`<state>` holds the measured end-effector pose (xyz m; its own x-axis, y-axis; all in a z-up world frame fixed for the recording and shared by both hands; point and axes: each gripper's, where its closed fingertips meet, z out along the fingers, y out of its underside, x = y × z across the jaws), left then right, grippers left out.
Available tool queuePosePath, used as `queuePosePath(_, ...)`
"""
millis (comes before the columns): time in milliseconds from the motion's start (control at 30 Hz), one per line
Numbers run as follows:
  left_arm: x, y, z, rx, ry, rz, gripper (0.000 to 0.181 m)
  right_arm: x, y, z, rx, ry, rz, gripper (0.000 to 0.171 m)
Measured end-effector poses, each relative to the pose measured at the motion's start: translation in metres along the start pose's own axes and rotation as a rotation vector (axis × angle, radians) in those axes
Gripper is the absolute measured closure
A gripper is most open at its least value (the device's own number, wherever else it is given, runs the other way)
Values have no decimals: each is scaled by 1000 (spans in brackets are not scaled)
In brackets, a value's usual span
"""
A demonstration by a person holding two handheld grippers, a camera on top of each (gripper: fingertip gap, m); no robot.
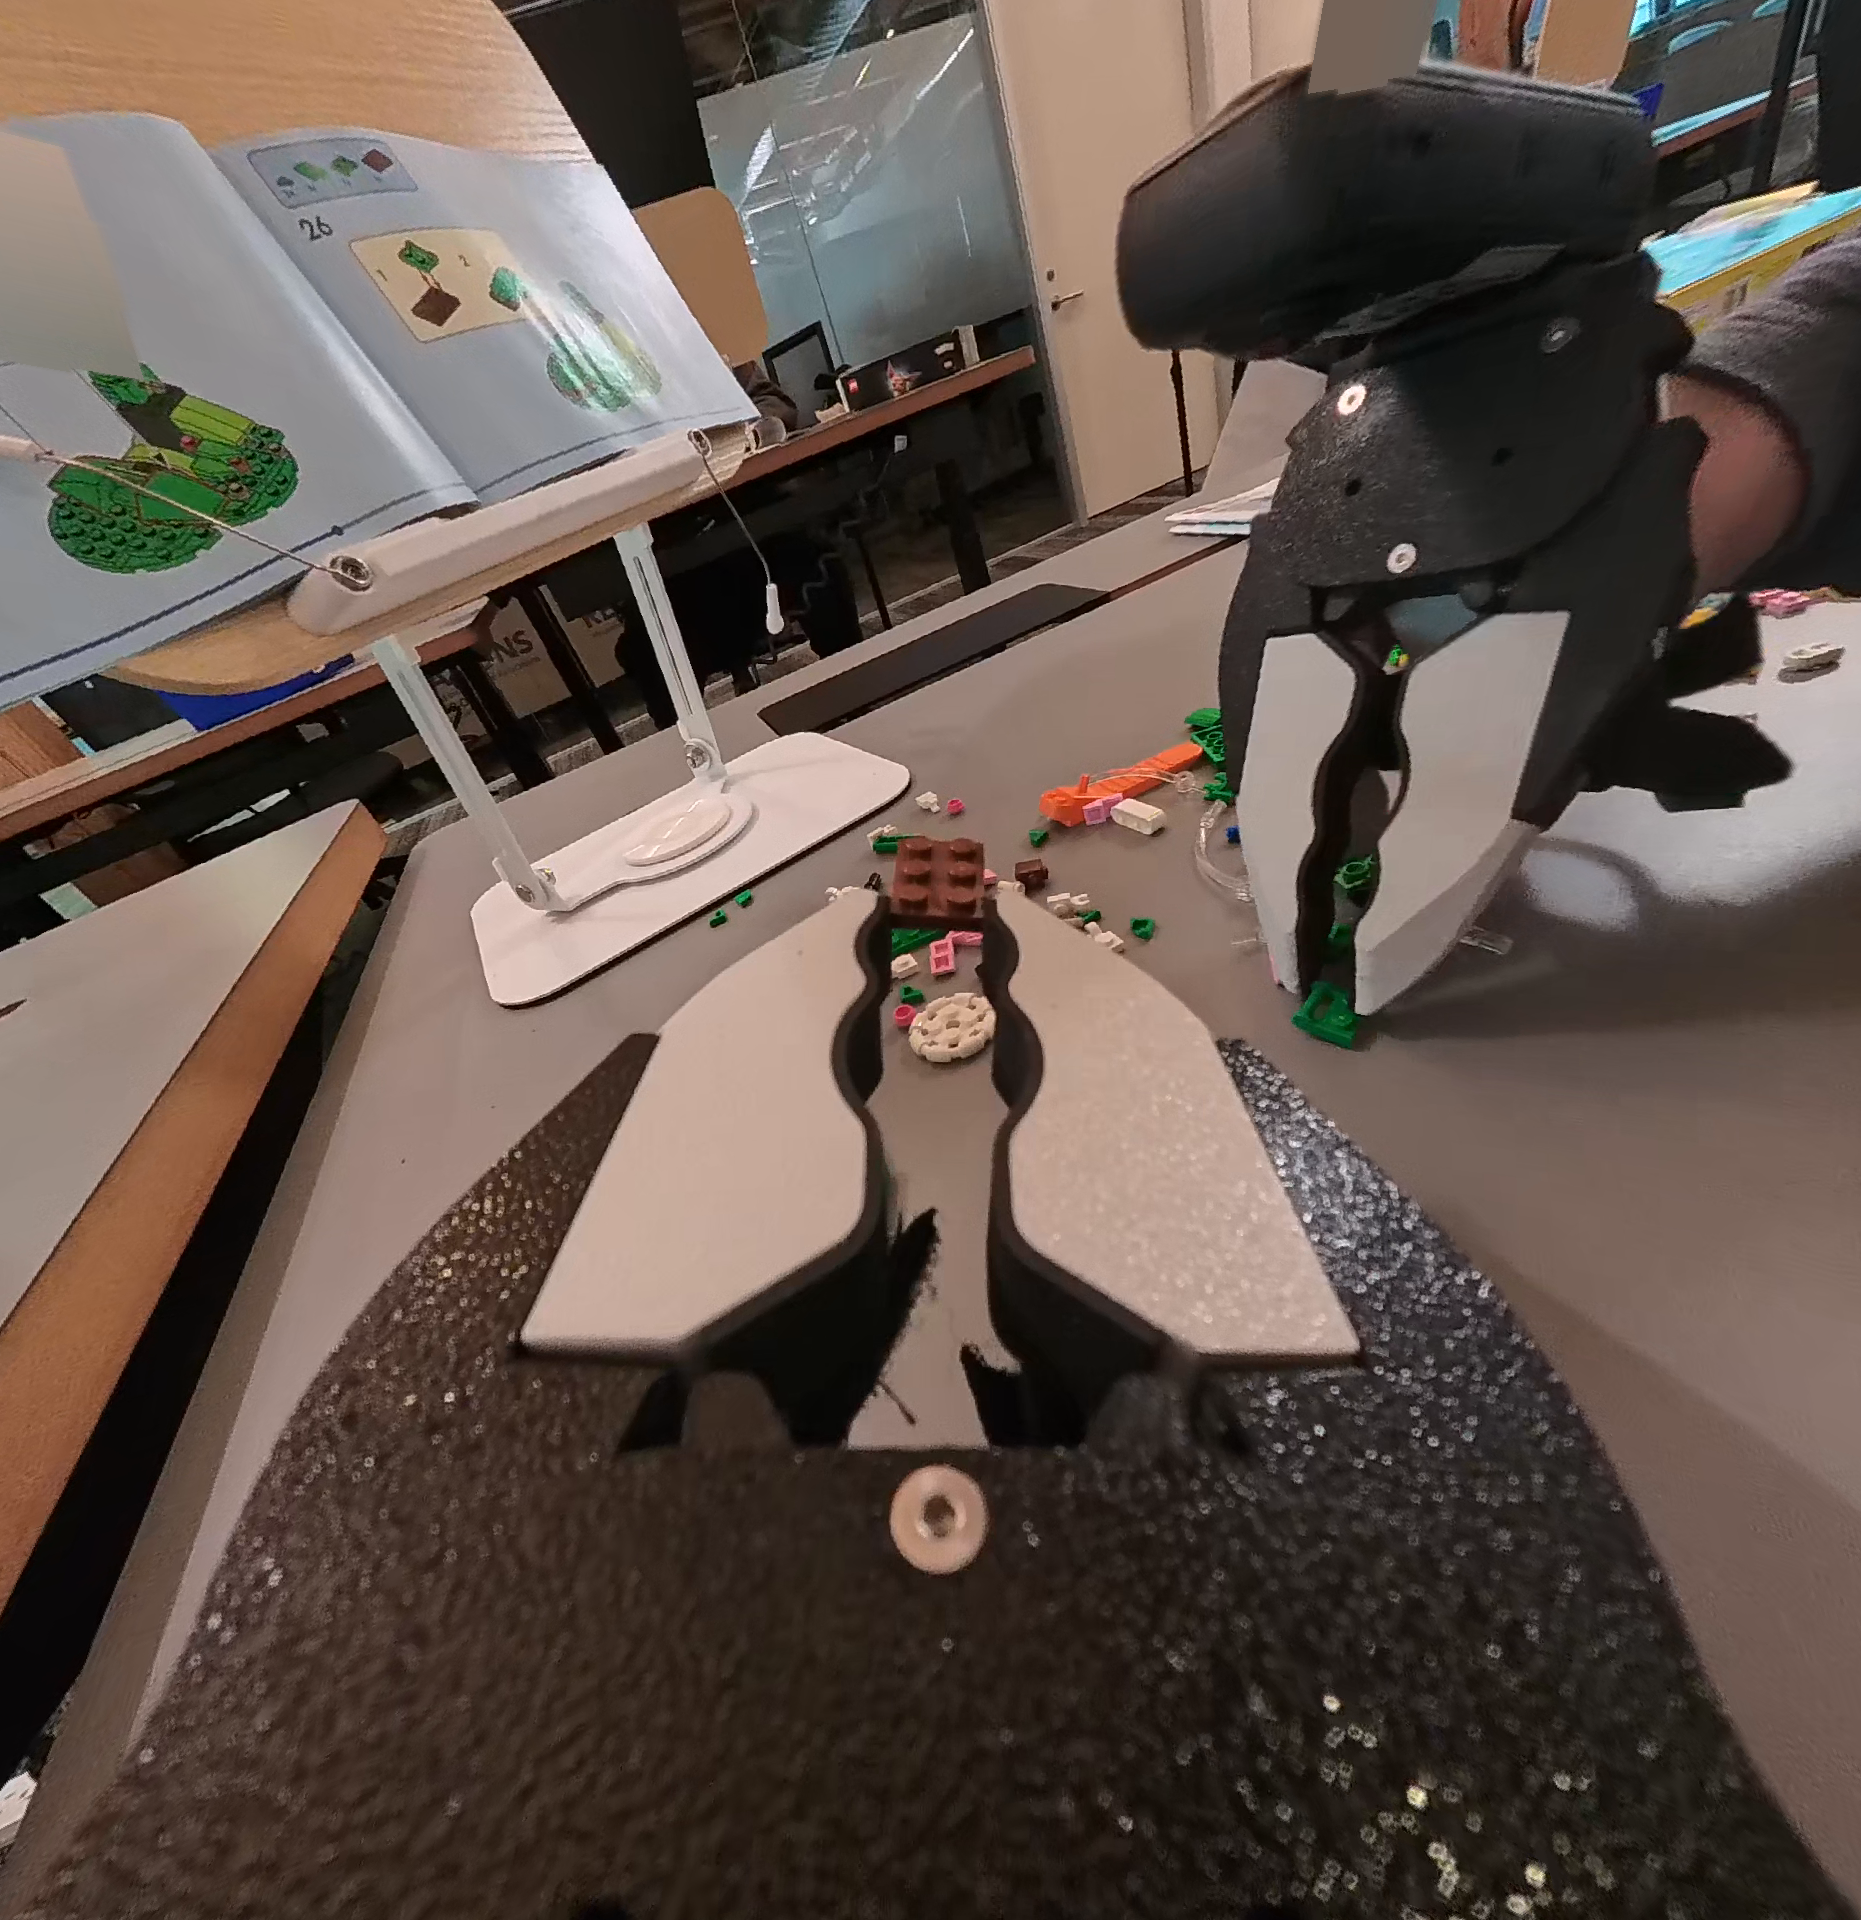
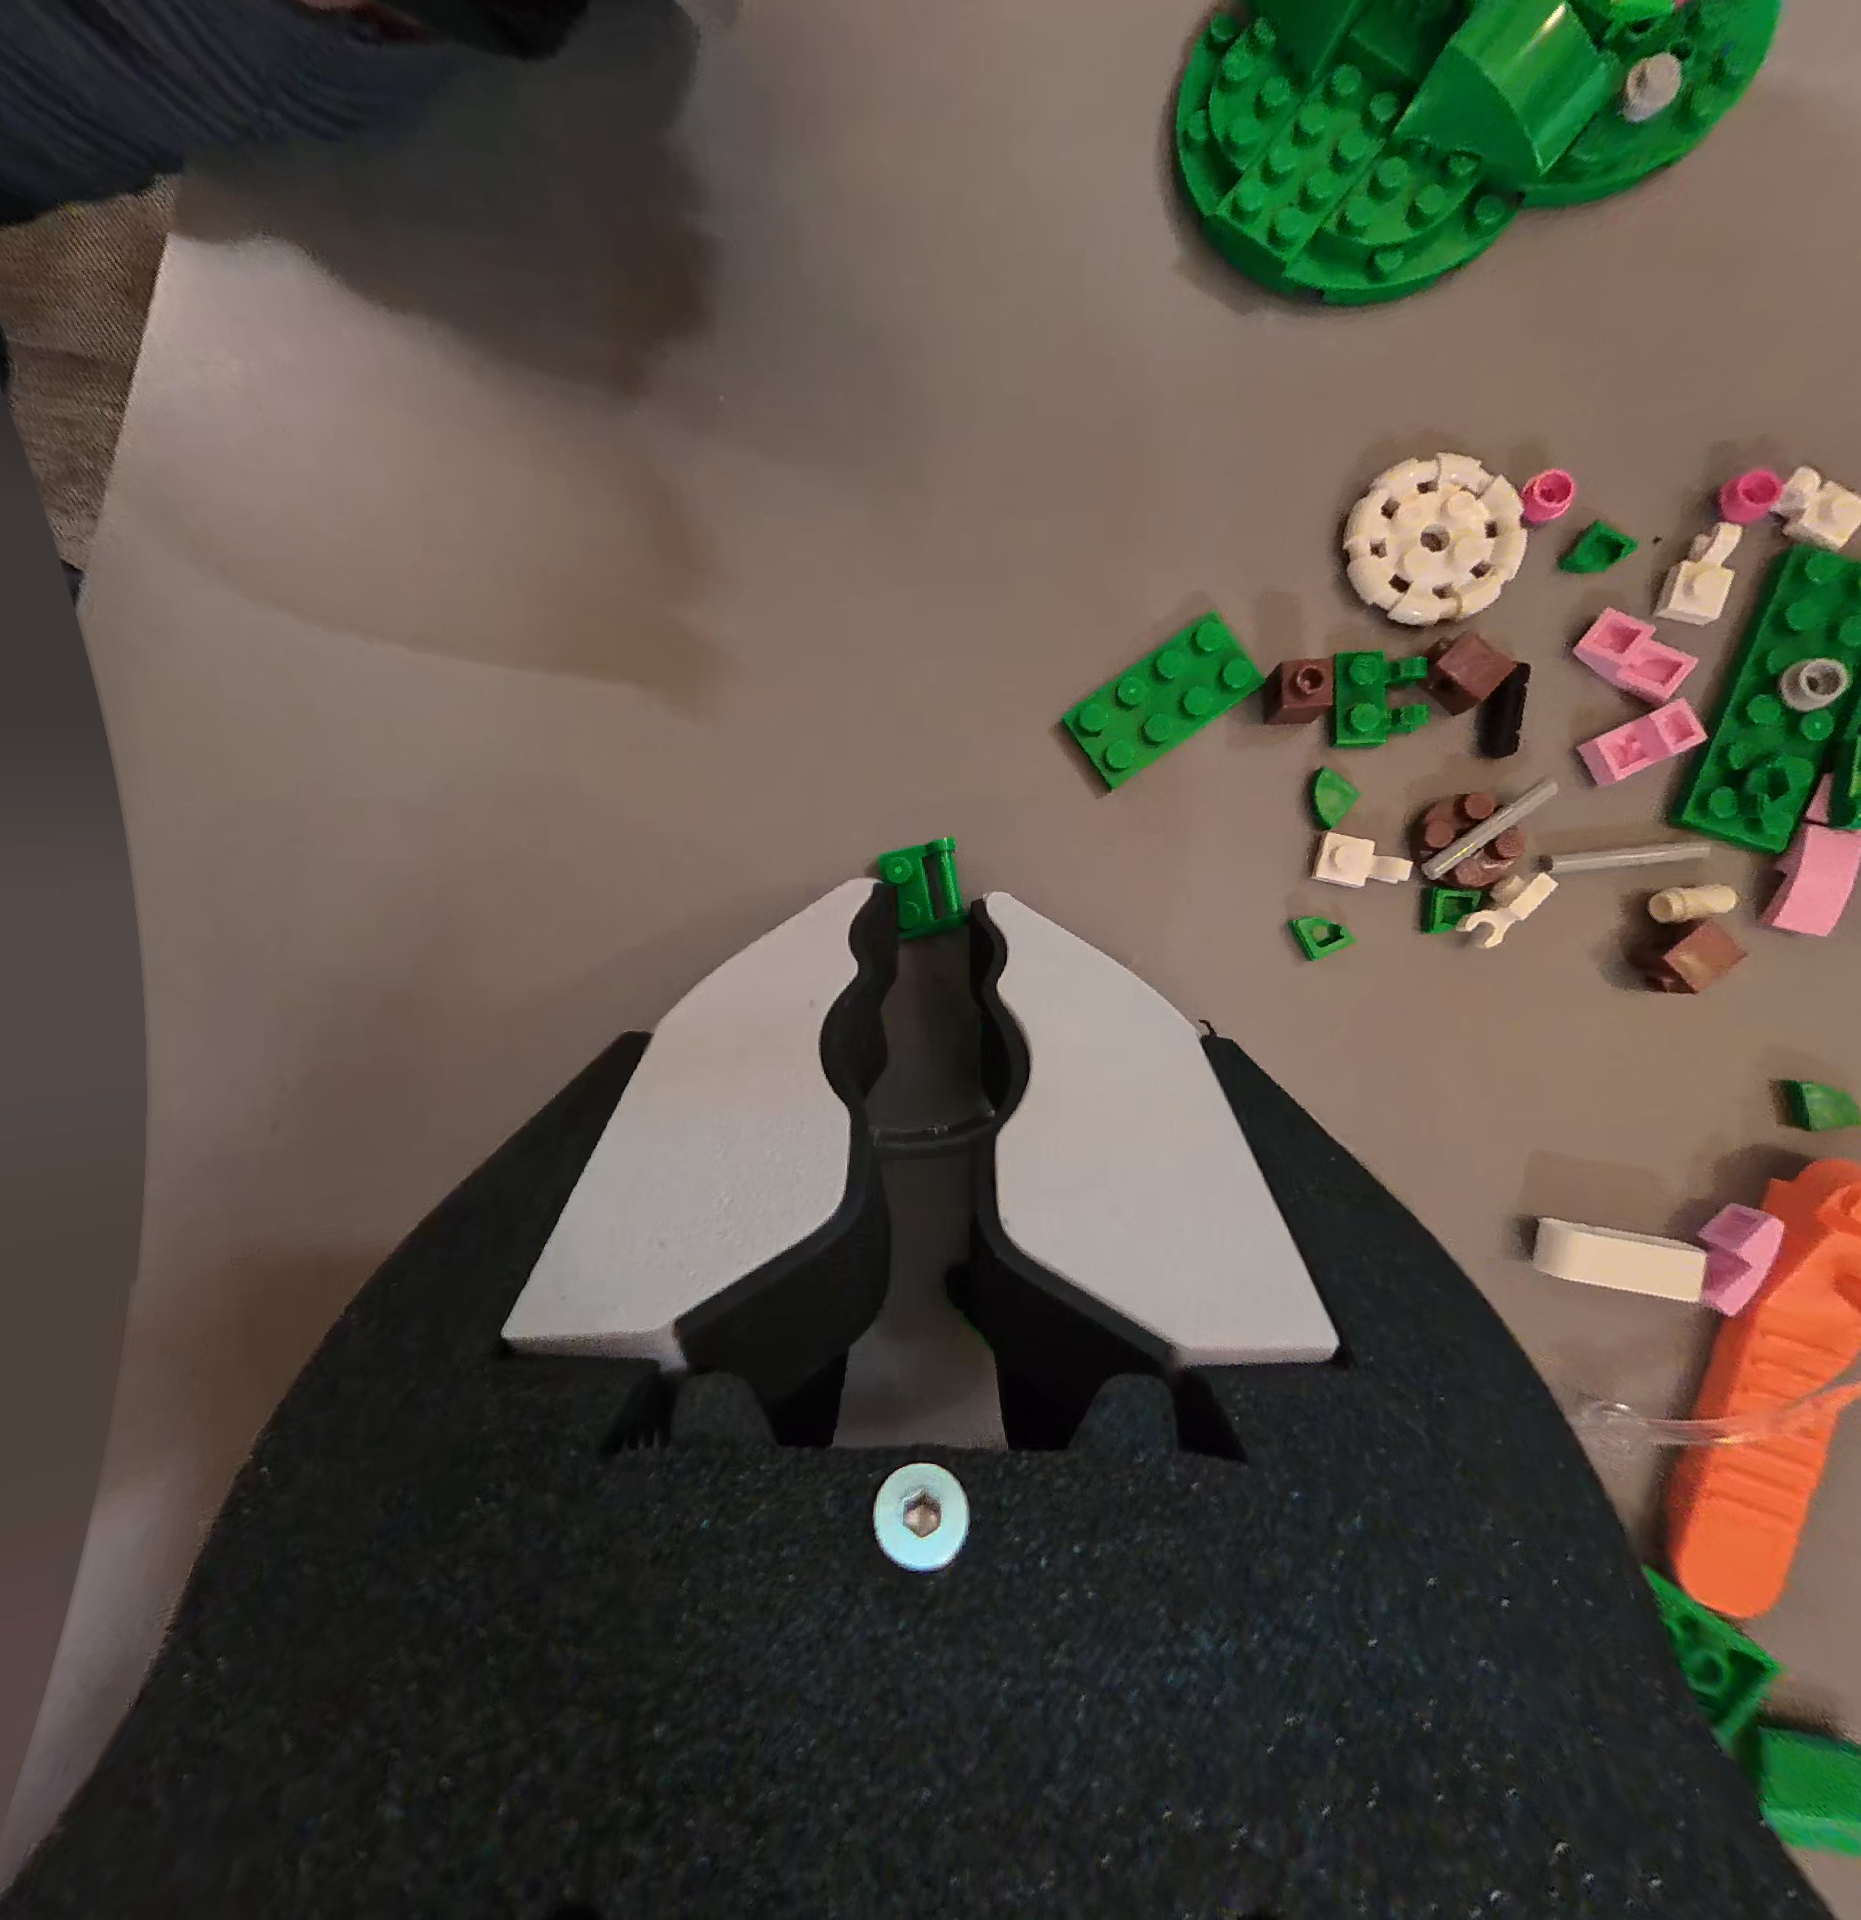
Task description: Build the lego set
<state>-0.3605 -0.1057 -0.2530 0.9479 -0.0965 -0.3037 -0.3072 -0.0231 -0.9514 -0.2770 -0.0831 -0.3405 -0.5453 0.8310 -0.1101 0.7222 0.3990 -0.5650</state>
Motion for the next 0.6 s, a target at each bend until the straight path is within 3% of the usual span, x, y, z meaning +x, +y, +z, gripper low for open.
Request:
queuePosePath(200,2,0,1,-3,9,8,165,-1,-1,-1,21,-27,91,158)
queuePosePath(600,6,-1,1,6,37,12,166,-2,6,-14,62,12,-36,152)
